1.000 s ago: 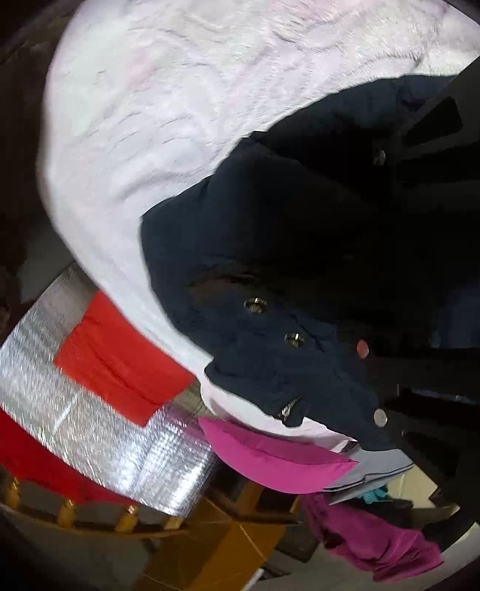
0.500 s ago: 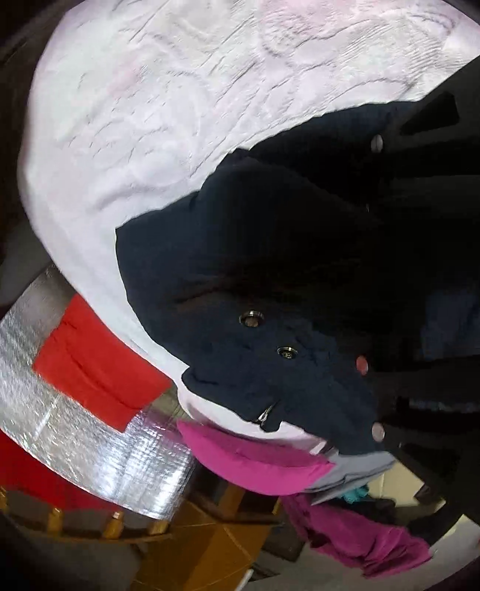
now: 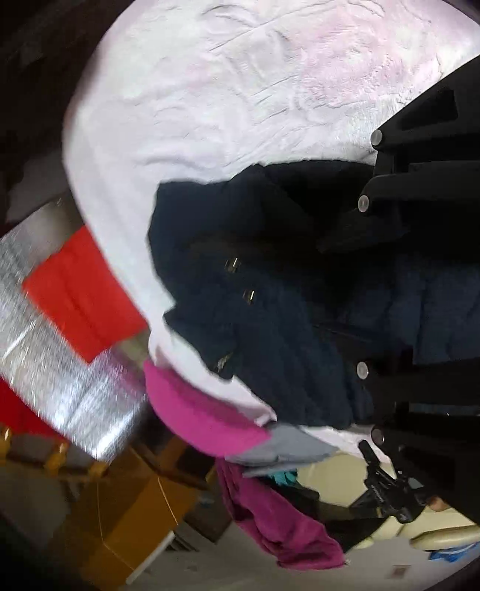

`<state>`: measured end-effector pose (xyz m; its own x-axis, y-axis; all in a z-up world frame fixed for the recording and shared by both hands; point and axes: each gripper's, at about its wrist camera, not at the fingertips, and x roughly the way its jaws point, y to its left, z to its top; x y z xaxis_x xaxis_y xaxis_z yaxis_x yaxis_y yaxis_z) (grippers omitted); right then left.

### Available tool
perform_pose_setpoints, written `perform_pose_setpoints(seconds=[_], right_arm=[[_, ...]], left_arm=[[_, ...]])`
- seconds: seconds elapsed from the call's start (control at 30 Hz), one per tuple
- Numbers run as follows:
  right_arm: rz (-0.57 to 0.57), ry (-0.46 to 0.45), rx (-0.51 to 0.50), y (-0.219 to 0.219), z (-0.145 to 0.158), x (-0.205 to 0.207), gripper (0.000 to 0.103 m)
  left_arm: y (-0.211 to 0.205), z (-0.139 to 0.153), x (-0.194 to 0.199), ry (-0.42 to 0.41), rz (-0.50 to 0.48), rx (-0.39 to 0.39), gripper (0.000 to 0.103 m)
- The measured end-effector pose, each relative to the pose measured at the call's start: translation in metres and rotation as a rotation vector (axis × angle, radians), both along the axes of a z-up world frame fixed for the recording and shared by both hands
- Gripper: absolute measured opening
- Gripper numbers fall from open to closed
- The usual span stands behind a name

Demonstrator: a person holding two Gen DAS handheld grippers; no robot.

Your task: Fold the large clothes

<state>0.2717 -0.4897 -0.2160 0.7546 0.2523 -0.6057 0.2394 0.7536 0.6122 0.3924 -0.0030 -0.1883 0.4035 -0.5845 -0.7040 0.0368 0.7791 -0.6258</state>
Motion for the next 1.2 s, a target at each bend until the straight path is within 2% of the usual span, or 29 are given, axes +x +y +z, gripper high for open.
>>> perform_pose_setpoints(seconds=[0.1,0.2,0.3,0.4,0.47,0.53,0.7,0.8,0.87,0.93,0.97,1.03,1.2], right_arm=[[-0.026,-0.049,0.000,0.009,0.002,0.012,0.042],[-0.054,-0.044,-0.014,0.017,-0.007,0.030,0.042],[-0.051,-0.016,-0.018,0.022,-0.019,0.045,0.042],[-0.033,0.062,-0.021,0.028,-0.041,0.067,0.042],[-0.022,0.136,-0.041,0.031,-0.058,0.080,0.038],[-0.027,0.147,-0.052,0.033,-0.058,0.082,0.036],[0.000,0.005,-0.014,0.044,-0.029,0.077,0.039],[0.057,-0.009,-0.013,0.066,-0.026,0.084,0.039],[0.092,0.034,-0.005,0.080,-0.039,0.095,0.039],[0.106,0.116,-0.050,0.092,-0.055,0.109,0.039],[0.103,0.132,-0.072,0.096,-0.060,0.112,0.038],[0.102,0.133,-0.074,0.096,-0.058,0.111,0.038],[0.101,0.047,-0.025,0.088,-0.037,0.092,0.039]], left_arm=[[-0.008,0.005,0.008,-0.091,0.024,0.065,0.054],[-0.016,-0.003,0.028,-0.116,0.067,0.140,0.054],[-0.020,-0.018,0.046,-0.098,0.094,0.213,0.055],[-0.024,-0.049,0.061,0.015,0.083,0.312,0.062],[-0.020,-0.053,0.062,0.014,0.071,0.313,0.064],[-0.019,-0.047,0.061,0.013,0.057,0.318,0.063],[-0.026,-0.016,0.046,-0.113,0.006,0.276,0.063],[-0.044,-0.008,0.039,-0.179,-0.056,0.297,0.063],[-0.058,-0.017,0.040,-0.167,-0.097,0.315,0.064],[-0.070,-0.029,0.044,-0.141,-0.128,0.367,0.065],[-0.075,-0.035,0.046,-0.144,-0.136,0.401,0.065],[-0.078,-0.036,0.047,-0.143,-0.143,0.418,0.065],[-0.061,-0.020,0.044,-0.146,-0.106,0.311,0.065]])
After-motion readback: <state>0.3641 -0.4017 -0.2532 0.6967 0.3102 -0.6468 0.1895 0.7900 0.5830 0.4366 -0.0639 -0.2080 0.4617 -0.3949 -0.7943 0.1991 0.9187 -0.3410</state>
